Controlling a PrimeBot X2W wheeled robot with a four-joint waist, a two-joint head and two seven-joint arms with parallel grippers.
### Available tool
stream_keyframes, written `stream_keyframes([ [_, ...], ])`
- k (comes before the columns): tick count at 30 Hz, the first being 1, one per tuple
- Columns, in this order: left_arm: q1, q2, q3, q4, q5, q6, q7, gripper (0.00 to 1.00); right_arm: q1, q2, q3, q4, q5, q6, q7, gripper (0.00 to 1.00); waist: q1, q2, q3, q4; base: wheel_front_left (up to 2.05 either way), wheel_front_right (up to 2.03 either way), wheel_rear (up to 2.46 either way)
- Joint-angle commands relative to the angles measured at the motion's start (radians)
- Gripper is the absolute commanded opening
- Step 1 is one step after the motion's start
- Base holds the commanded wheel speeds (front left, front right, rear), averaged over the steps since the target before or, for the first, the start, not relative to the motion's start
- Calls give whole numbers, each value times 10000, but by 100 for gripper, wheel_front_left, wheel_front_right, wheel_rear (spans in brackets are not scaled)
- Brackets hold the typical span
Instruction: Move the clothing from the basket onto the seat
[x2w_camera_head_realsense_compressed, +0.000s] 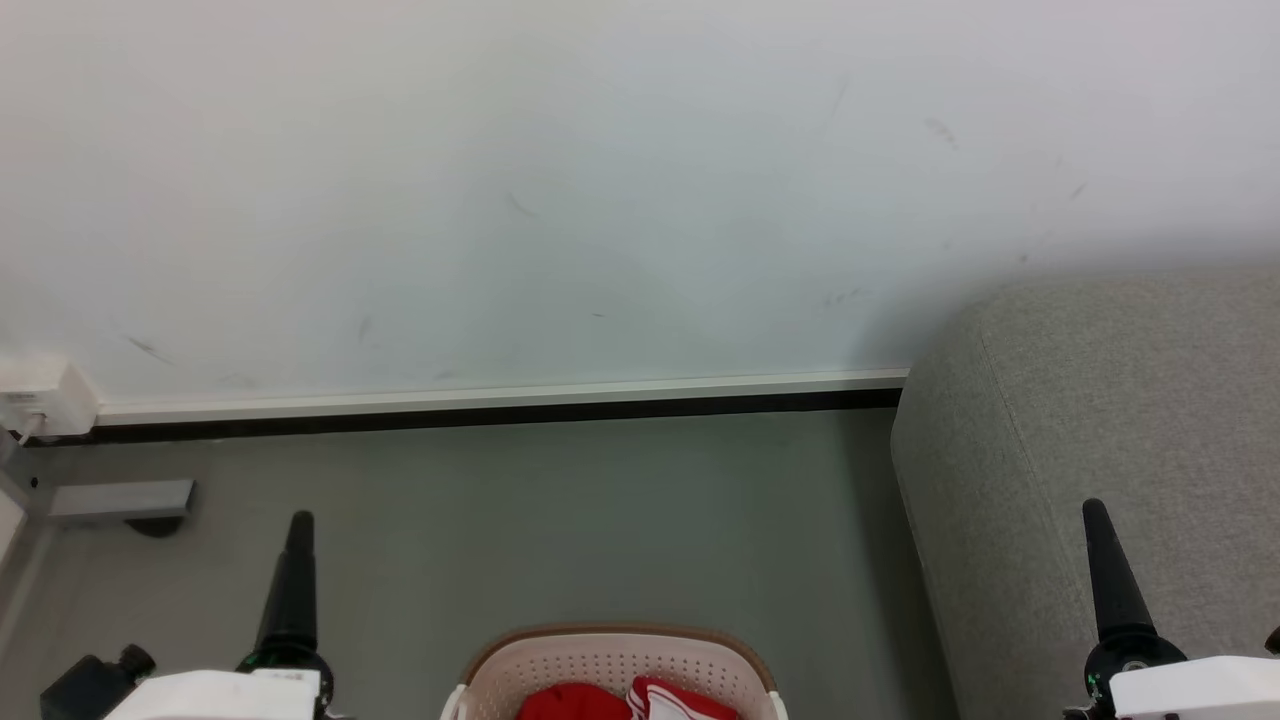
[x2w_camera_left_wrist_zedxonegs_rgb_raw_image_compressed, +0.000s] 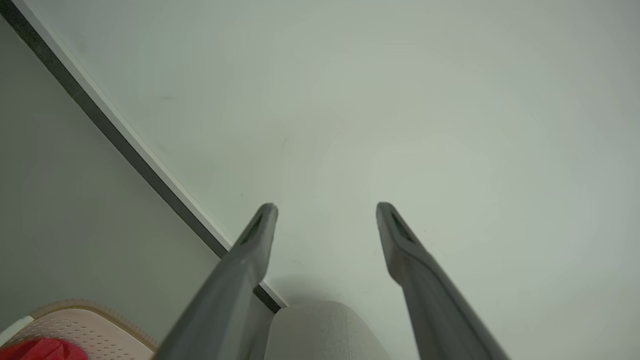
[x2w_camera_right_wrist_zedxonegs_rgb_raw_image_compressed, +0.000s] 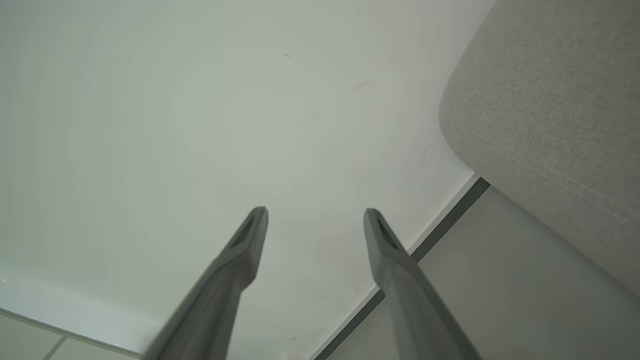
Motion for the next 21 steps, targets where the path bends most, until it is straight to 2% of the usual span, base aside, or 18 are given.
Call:
stream_keyframes([
  [1,-103,70,-33,-224,396,32,-90,100,-170,-174,78,-233,-329,-5,-90,100,0,0,-3,1,0,0,0],
  [12,-7,83,-478,-231,3277,540,-473,100,-180,-450,615,-198,-2557,-6,-475,100,0,0,-46,-6,0,0,0],
  [21,9,162,-705,-55,4830,843,-763,100,-188,-655,1050,-126,-4170,-7,-753,100,0,0,-102,11,0,0,0],
])
